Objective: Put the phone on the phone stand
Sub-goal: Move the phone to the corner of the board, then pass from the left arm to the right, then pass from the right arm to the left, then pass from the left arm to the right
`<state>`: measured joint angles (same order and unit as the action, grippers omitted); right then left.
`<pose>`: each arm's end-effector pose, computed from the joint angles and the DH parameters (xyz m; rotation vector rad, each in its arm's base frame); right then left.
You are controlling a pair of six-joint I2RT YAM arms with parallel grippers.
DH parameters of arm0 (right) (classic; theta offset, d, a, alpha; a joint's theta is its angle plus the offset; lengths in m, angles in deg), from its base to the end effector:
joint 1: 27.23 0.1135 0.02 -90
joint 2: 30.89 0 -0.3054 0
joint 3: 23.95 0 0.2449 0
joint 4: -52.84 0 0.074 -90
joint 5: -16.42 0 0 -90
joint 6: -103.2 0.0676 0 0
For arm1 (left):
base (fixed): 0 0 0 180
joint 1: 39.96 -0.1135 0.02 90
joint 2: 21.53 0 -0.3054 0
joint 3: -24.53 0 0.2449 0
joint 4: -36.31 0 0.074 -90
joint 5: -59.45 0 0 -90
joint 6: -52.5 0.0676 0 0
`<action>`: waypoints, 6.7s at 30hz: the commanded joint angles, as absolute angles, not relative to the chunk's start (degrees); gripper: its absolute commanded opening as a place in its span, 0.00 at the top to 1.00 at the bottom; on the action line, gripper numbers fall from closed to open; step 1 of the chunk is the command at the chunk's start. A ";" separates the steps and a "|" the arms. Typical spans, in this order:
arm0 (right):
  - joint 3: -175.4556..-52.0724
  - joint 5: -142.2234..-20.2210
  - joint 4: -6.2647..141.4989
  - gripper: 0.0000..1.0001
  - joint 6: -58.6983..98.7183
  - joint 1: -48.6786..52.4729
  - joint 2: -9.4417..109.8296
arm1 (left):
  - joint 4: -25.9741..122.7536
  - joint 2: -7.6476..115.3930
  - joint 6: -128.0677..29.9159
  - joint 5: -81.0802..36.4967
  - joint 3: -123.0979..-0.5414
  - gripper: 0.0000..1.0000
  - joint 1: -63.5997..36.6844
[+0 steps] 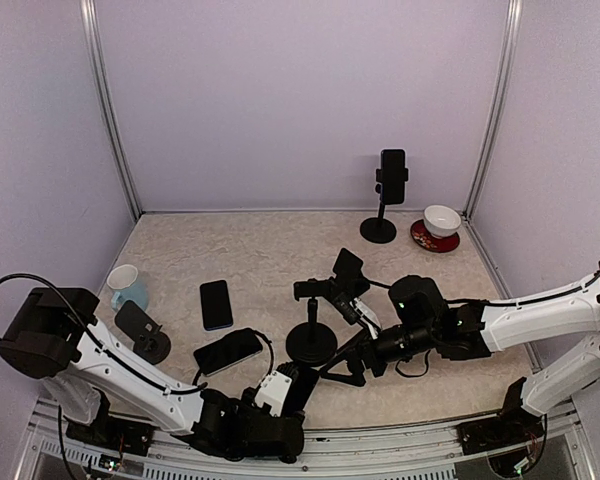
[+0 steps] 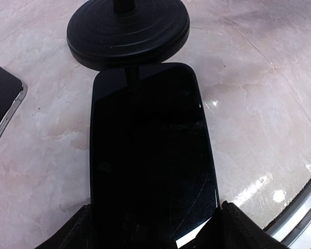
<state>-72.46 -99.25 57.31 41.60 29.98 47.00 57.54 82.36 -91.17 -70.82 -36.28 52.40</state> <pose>0.1278 0.2524 0.2168 -0.8797 2.2523 1.2712 0.0302 -0.3282 0.1295 0.5894 2.2682 -0.2592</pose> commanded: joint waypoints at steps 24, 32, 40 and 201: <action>-68.21 -97.13 51.03 0.00 48.70 29.70 45.67 | 55.70 74.75 -83.29 -80.49 -33.23 0.55 58.10; -65.27 -98.74 45.29 0.00 53.29 29.27 45.87 | 51.67 72.80 -78.13 -82.51 -33.35 0.55 60.19; -64.75 -104.53 40.74 0.03 54.77 29.12 48.58 | 46.47 71.65 -72.25 -84.90 -33.51 0.55 62.92; -79.00 -115.27 73.64 0.47 17.93 37.63 27.67 | 25.23 53.06 -53.37 -34.30 -30.91 1.00 47.58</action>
<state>-78.38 -111.58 73.20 18.12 37.43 25.95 27.58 53.91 -54.80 -35.83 -28.35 47.24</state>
